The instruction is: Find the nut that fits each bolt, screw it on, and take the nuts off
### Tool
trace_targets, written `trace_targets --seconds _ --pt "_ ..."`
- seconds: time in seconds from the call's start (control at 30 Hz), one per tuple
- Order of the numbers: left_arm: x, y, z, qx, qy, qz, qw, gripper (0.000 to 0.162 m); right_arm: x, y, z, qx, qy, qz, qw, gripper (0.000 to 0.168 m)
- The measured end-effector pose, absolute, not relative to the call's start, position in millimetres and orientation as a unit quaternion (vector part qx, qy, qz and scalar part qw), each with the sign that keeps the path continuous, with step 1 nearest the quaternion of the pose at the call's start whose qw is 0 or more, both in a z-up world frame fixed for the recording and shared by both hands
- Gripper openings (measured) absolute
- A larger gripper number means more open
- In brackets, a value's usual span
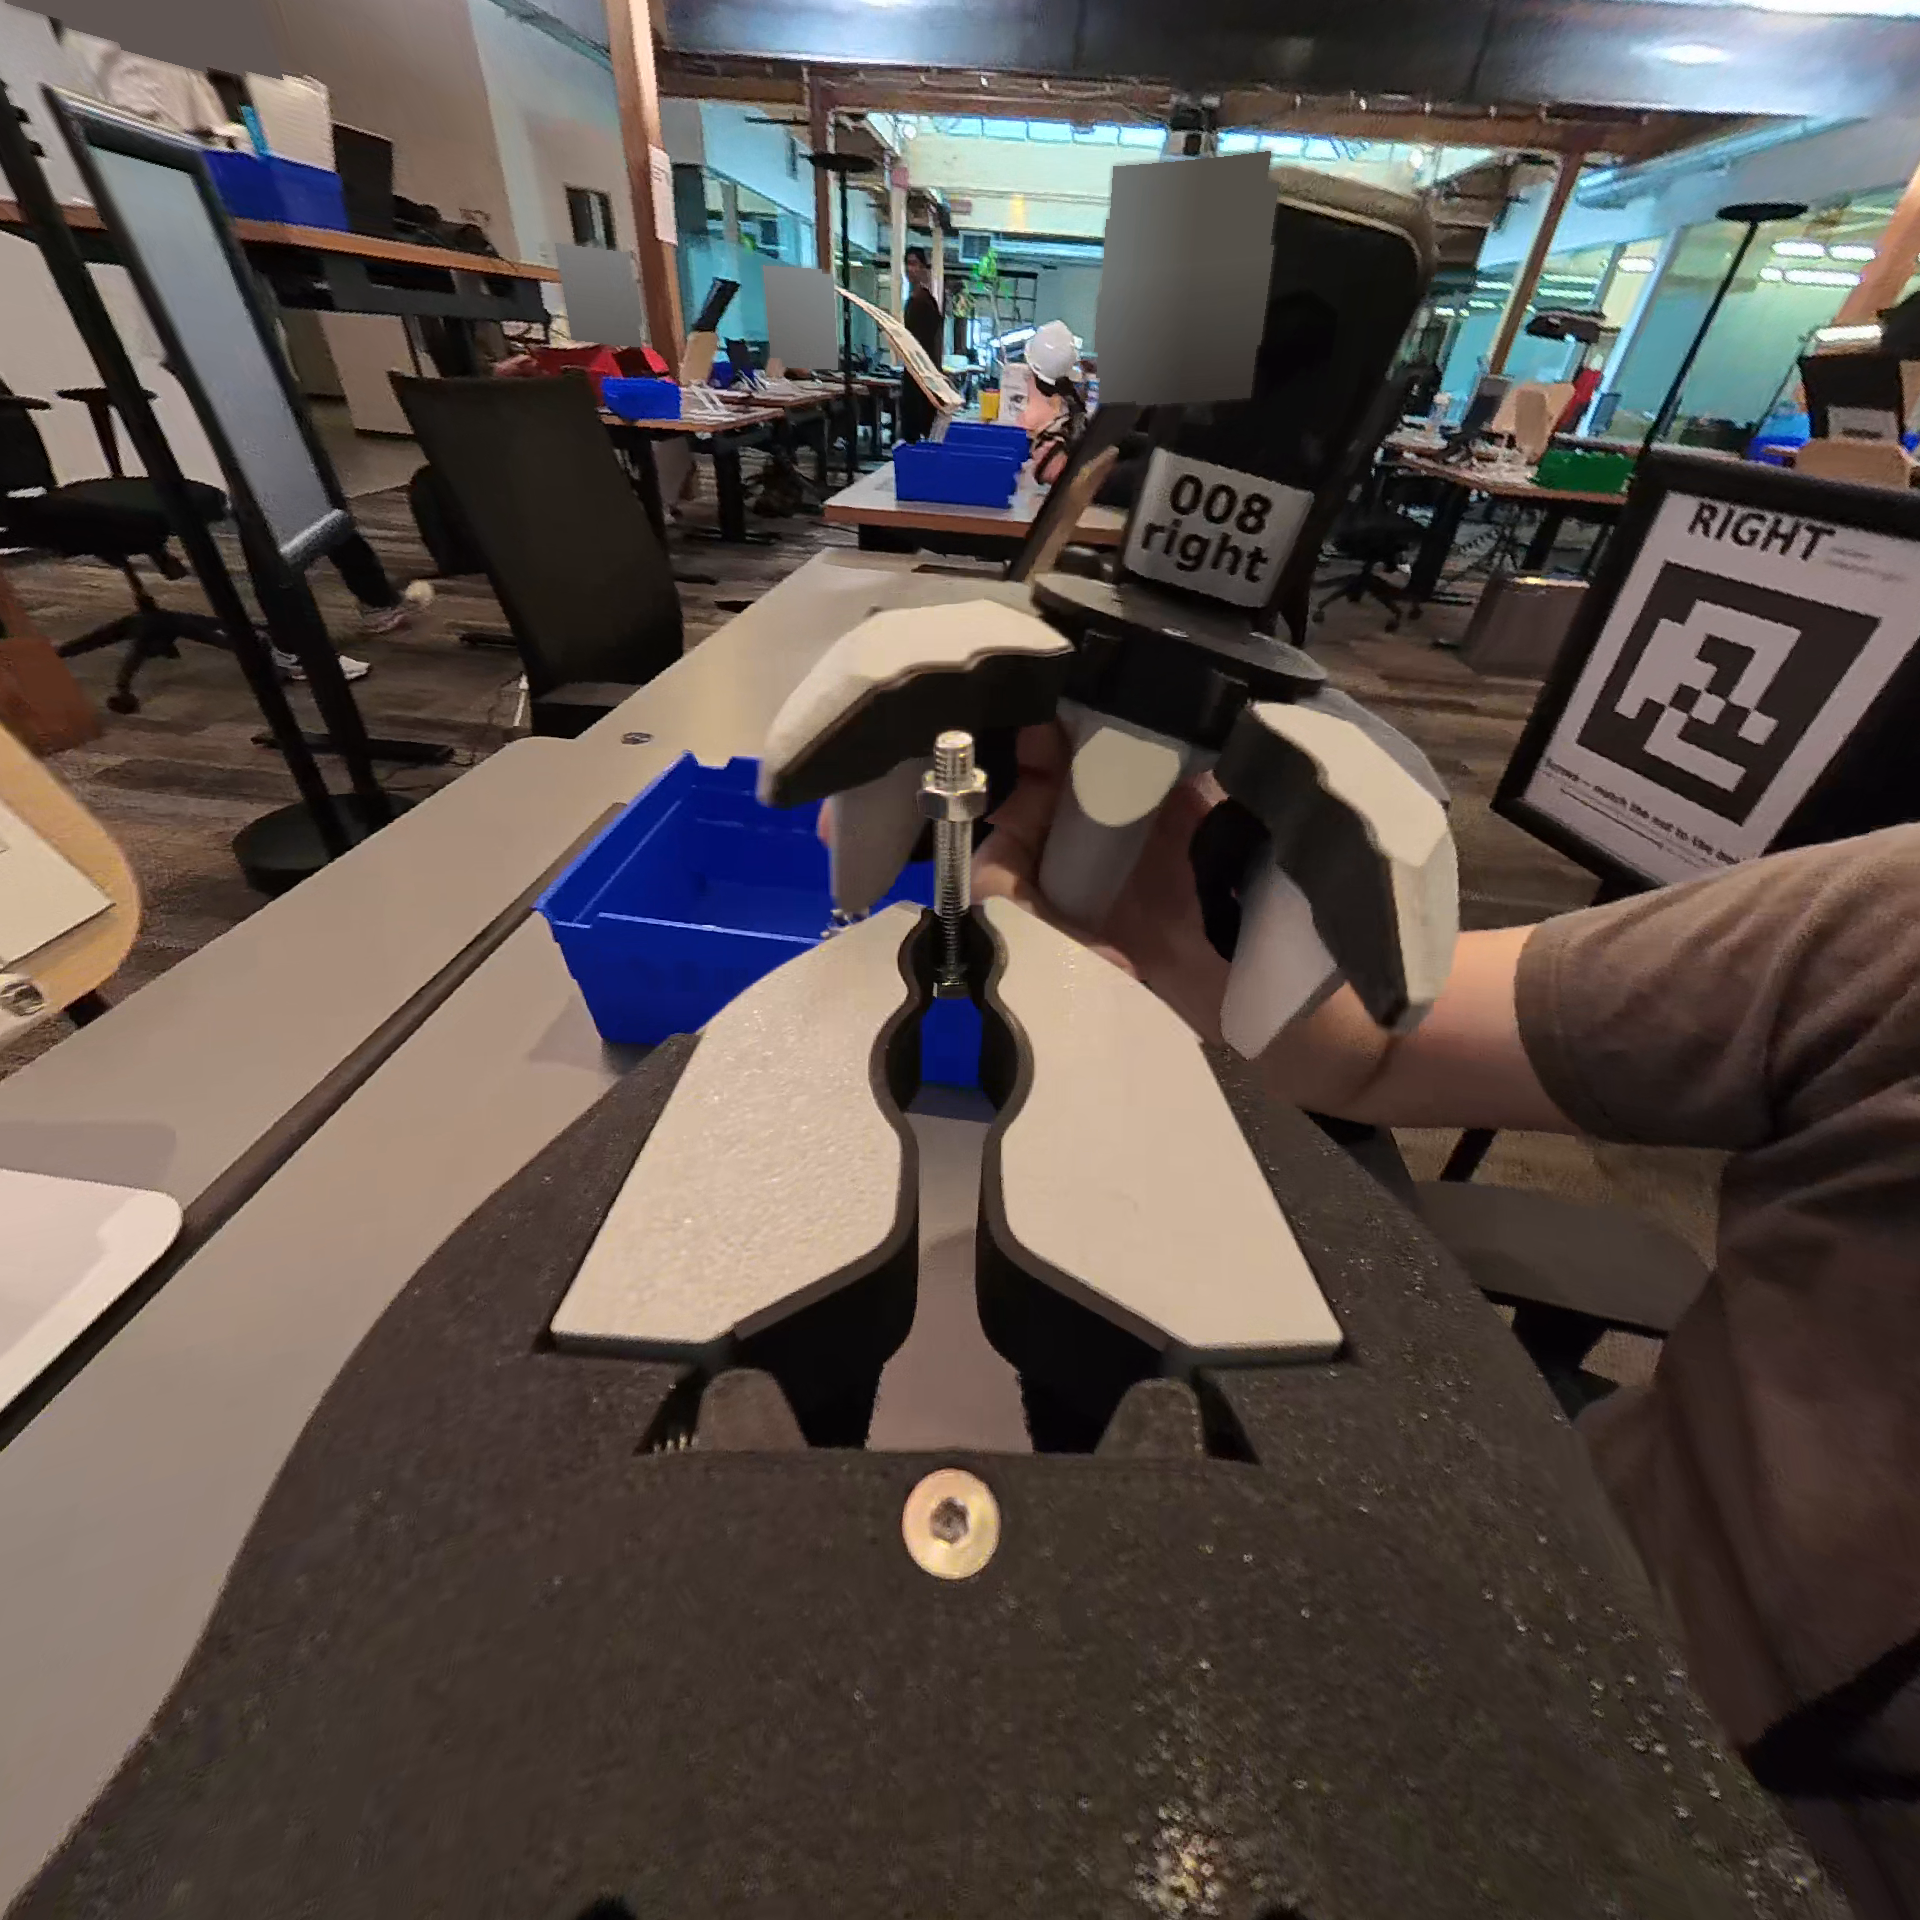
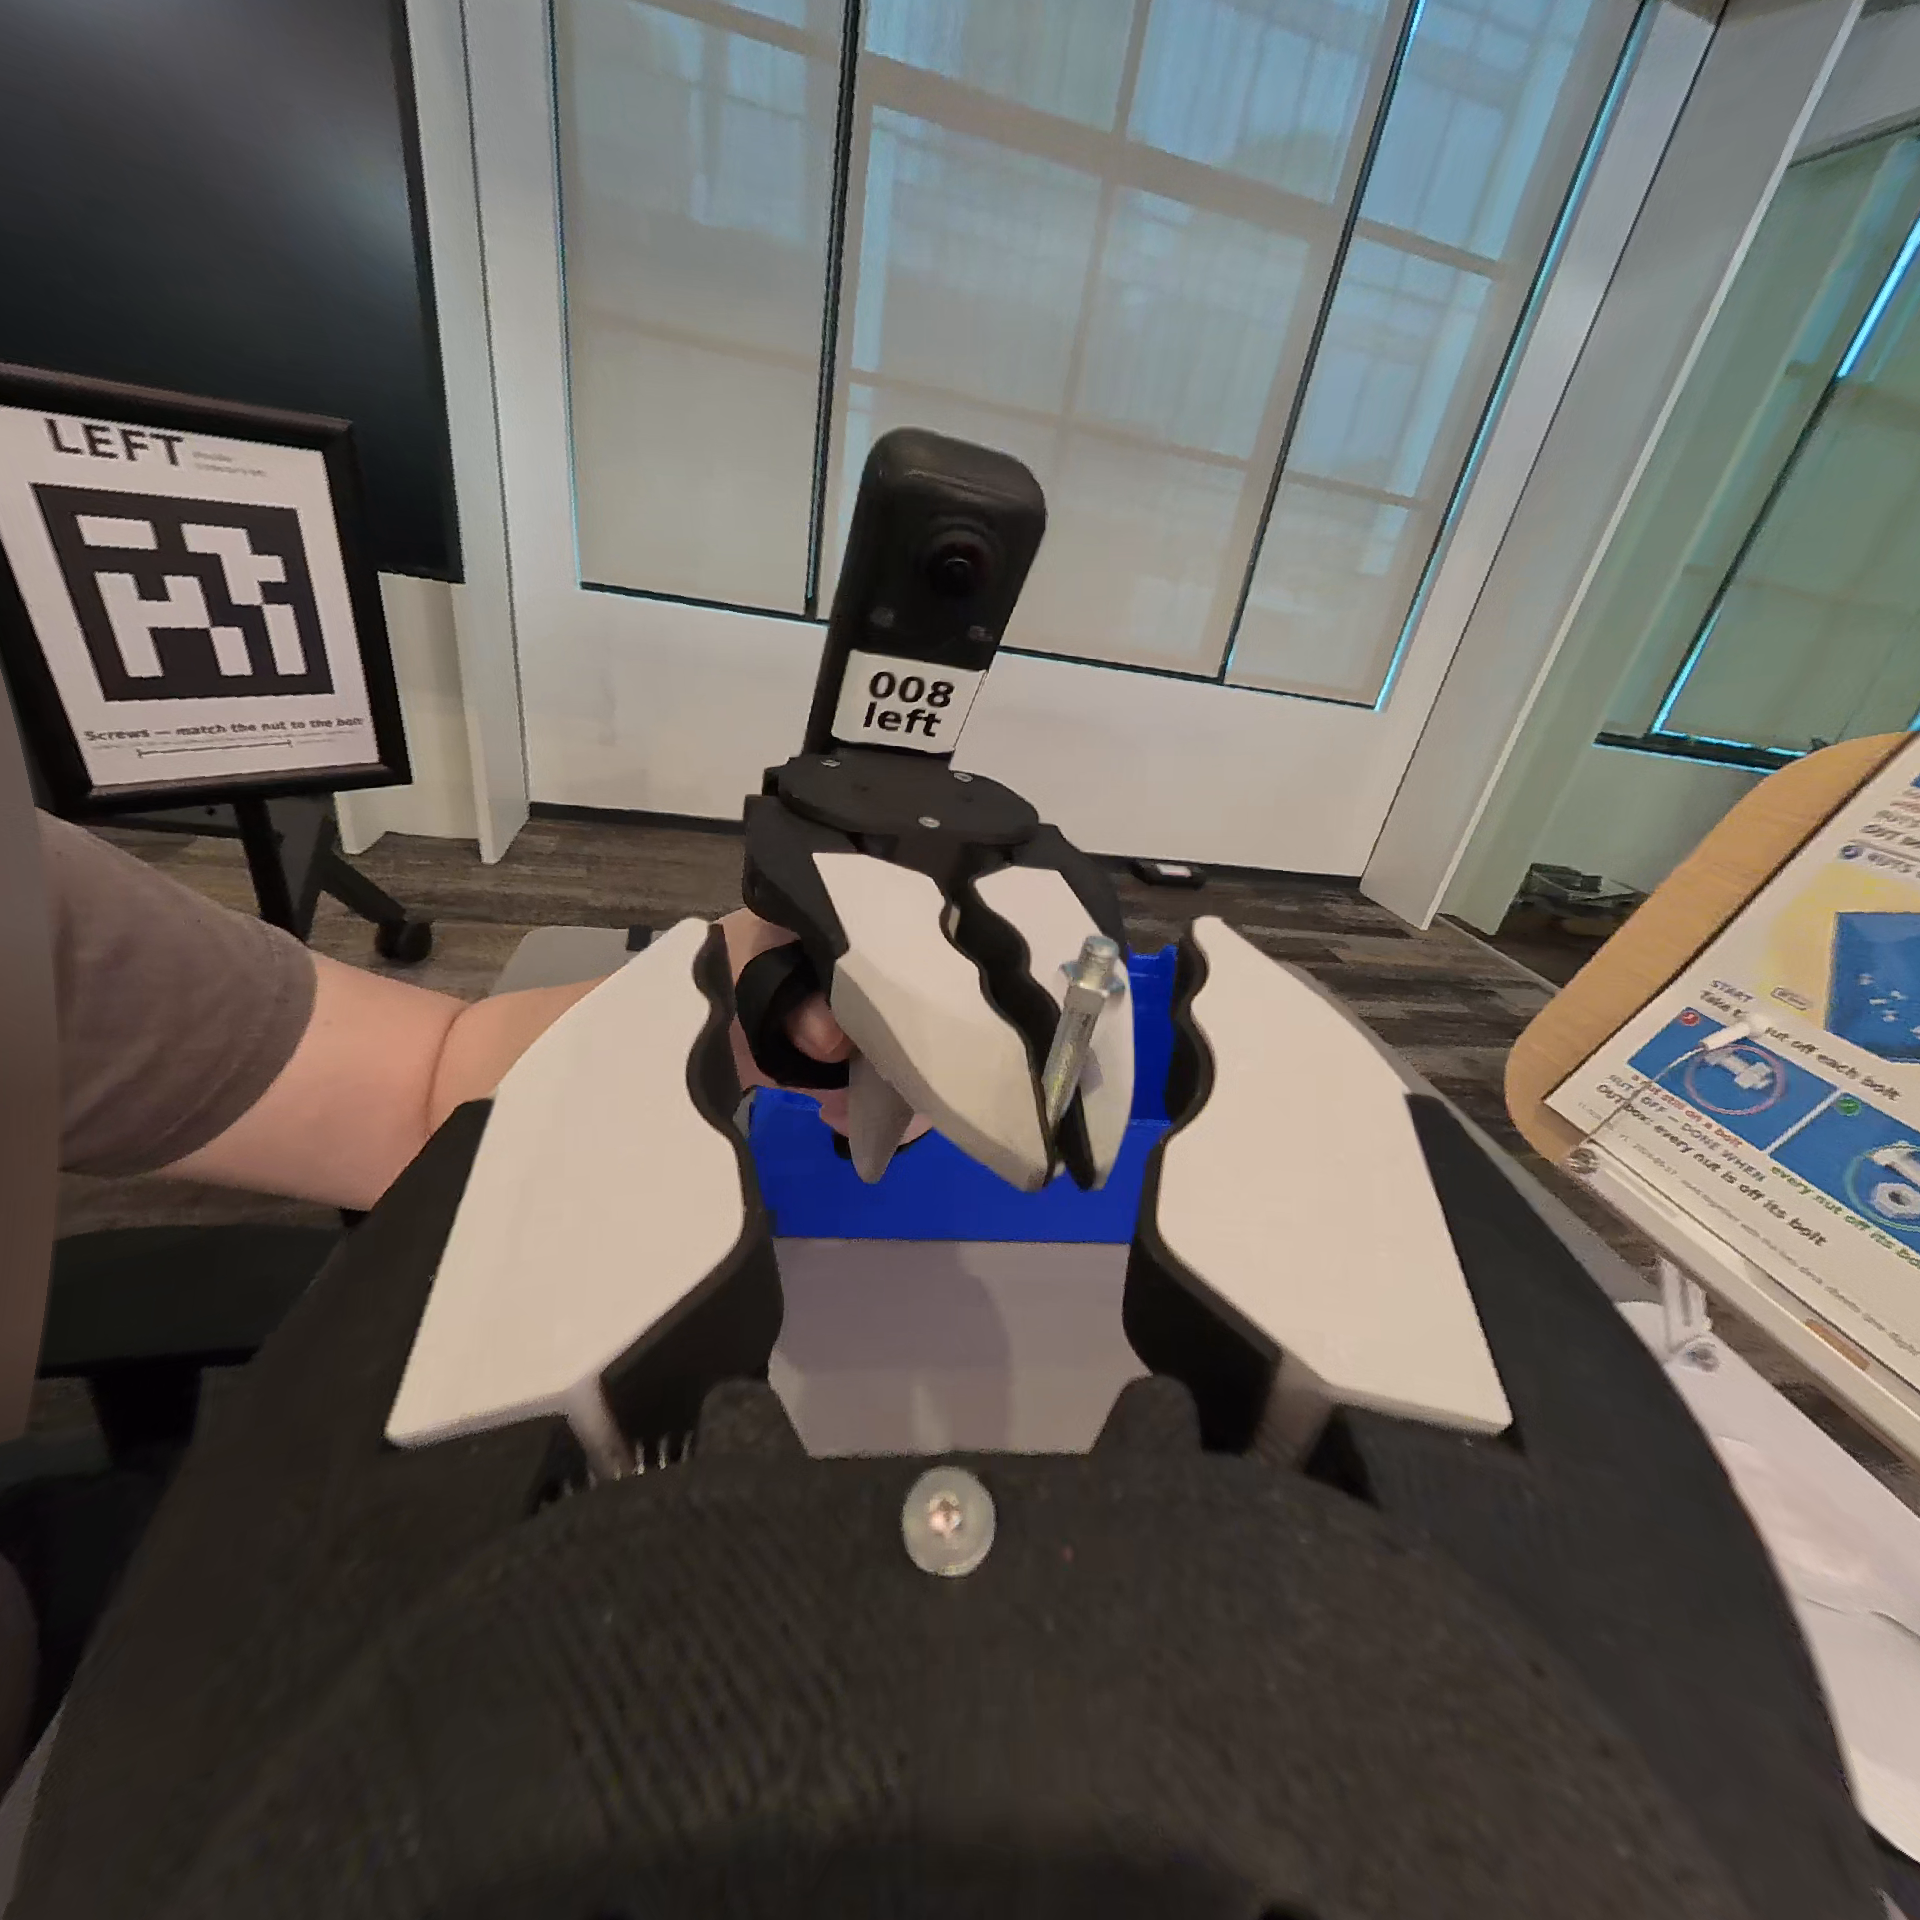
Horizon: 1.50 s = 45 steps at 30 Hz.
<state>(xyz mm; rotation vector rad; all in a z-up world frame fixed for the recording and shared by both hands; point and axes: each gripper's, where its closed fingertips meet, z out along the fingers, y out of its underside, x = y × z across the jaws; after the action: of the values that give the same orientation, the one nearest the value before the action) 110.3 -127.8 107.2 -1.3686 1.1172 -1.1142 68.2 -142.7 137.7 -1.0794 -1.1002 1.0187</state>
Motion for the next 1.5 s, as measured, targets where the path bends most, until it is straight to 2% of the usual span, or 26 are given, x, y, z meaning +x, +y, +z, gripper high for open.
trace_targets --seconds 0.17,0.37,0.57,0.67,0.8,1.13,1.23,1.43,1.5 --pt "109 -124 106 -0.571 0.462 -0.445 0.512 0.005 62 -149 132 -0.465 -0.494 0.436 0.592 0.087" --pt "94 -114 117 -0.572 0.431 -0.467 0.519 0.005 72 -143 141 -0.465 -0.474 0.442 0.603 0.082" --pt "116 -130 102 -0.568 0.473 -0.444 0.506 0.005 62 -148 131 -0.466 -0.492 0.444 0.587 0.083" --pt "107 -120 106 -0.574 0.454 -0.444 0.517 0.005 62 -147 131 -0.468 -0.496 0.426 0.594 0.088" --pt "94 -110 115 -0.576 0.426 -0.458 0.526 0.005 72 -145 140 -0.464 -0.481 0.44 0.6 0.082" --pt "106 -121 110 -0.57 0.451 -0.449 0.52 0.005 65 -148 133 -0.464 -0.496 0.434 0.592 0.083" --pt "99 -121 118 -0.561 0.433 -0.487 0.51 0.005 75 -141 141 -0.465 -0.479 0.434 0.604 0.071" --pt "103 -128 116 -0.559 0.448 -0.486 0.5 0.005 88 -127 140 -0.487 -0.447 0.491 0.567 0.019" --pt "104 -129 115 -0.56 0.451 -0.486 0.497 0.005 87 -130 137 -0.485 -0.453 0.511 0.547 0.01"
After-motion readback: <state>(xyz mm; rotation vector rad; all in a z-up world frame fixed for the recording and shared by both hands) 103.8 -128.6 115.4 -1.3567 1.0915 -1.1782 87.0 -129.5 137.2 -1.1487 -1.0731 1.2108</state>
